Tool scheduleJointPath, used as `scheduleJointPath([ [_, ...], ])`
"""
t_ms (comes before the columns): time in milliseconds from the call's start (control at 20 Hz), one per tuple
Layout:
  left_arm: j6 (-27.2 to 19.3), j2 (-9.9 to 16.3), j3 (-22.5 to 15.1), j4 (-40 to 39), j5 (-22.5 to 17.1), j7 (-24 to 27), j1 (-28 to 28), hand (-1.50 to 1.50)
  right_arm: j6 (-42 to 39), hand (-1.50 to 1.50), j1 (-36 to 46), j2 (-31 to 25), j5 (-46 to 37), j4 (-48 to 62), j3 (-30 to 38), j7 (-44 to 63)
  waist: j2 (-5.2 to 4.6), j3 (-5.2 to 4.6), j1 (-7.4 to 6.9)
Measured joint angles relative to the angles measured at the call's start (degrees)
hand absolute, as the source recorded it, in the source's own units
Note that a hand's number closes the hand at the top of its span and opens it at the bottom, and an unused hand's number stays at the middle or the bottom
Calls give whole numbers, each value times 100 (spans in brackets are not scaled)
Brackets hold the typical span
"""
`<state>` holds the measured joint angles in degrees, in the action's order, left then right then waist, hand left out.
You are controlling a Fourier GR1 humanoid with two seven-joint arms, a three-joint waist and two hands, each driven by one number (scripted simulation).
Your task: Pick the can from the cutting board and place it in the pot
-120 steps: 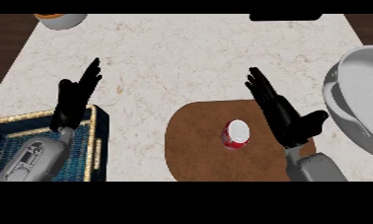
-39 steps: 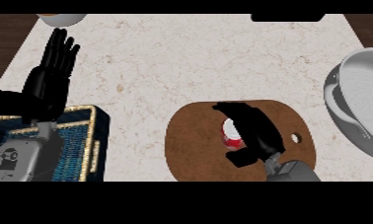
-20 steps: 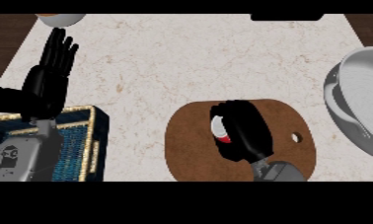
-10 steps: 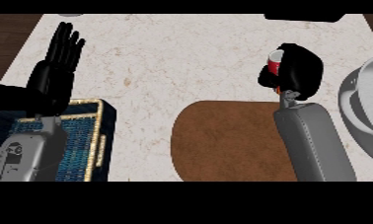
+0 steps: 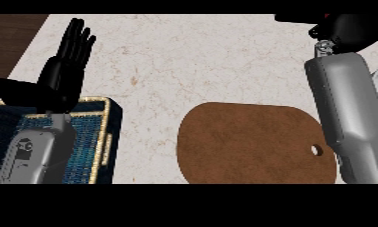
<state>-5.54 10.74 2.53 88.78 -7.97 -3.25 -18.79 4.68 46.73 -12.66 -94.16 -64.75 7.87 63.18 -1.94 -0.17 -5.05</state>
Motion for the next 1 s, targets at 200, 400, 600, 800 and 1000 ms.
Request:
scheduleJointPath([
  [200,-20,23,39,-47,-11,-101,-52,0,67,150,476,-144,-695,399,249,254,53,8,88],
  [400,-58,50,121,-118,1,-85,-36,0,88,150,652,-120,-1095,622,545,399,107,12,237],
  [600,-109,16,146,-167,64,47,112,0,72,150,546,-185,-1179,615,938,368,154,15,379],
  [800,-201,-1,181,-87,97,-20,169,0,80,150,123,-247,-1154,290,1245,234,190,17,478],
  [1000,-109,75,284,26,22,17,371,0,138,150,-475,-336,-1000,-365,1535,39,212,18,536],
])
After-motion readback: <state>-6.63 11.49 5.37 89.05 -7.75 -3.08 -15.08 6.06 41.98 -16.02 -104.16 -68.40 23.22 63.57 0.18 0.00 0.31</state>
